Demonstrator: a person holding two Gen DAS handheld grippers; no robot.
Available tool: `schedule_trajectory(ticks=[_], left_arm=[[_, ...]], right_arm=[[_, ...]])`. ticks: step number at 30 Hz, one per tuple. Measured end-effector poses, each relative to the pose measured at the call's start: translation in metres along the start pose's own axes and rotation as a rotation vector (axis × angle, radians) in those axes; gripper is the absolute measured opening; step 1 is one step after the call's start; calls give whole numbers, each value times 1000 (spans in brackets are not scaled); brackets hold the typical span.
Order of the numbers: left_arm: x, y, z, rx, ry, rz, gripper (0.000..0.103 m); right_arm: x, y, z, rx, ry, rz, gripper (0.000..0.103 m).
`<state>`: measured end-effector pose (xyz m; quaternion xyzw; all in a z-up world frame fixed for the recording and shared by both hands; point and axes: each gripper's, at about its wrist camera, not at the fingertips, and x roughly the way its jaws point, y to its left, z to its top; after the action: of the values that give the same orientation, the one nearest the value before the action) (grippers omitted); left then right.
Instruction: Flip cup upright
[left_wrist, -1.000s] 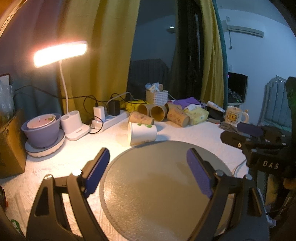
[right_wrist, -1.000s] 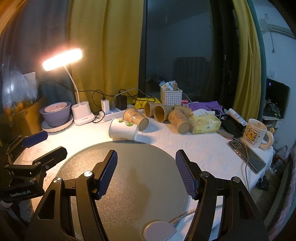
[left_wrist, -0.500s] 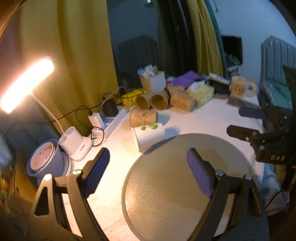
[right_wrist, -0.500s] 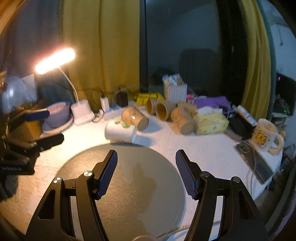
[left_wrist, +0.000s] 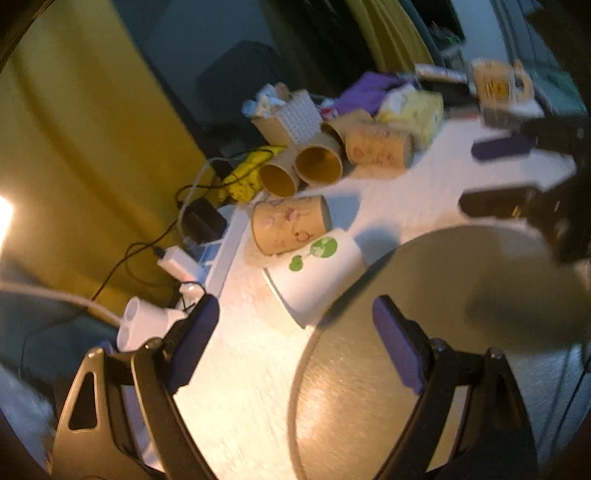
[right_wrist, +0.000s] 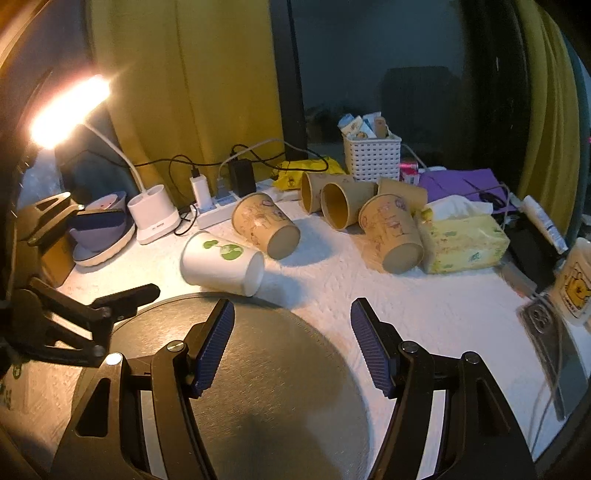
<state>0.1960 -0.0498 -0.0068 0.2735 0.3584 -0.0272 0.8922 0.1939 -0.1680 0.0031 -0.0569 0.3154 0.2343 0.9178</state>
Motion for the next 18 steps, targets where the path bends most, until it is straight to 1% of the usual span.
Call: schedule_trajectory(ticks=[5, 8, 10, 12, 15, 18], left_arm=[[38, 5, 11, 91, 70, -5, 86], [56, 1, 15, 174, 99, -20, 86], [67, -3, 17, 235, 118, -57, 86], [72, -5, 19, 281, 113, -100, 86], [81, 1, 24, 295, 96, -181, 86], [87, 5, 27, 305, 85, -248, 86]], right_arm=[[14, -23, 3, 37, 15, 23, 69], [21, -36, 3, 78, 20, 31, 69], [25, -41, 1, 98, 24, 41, 69], [28, -47, -1, 120, 28, 46, 69], [29, -54, -3, 161, 27, 69, 69], [26, -55, -3, 164, 20, 79, 69]])
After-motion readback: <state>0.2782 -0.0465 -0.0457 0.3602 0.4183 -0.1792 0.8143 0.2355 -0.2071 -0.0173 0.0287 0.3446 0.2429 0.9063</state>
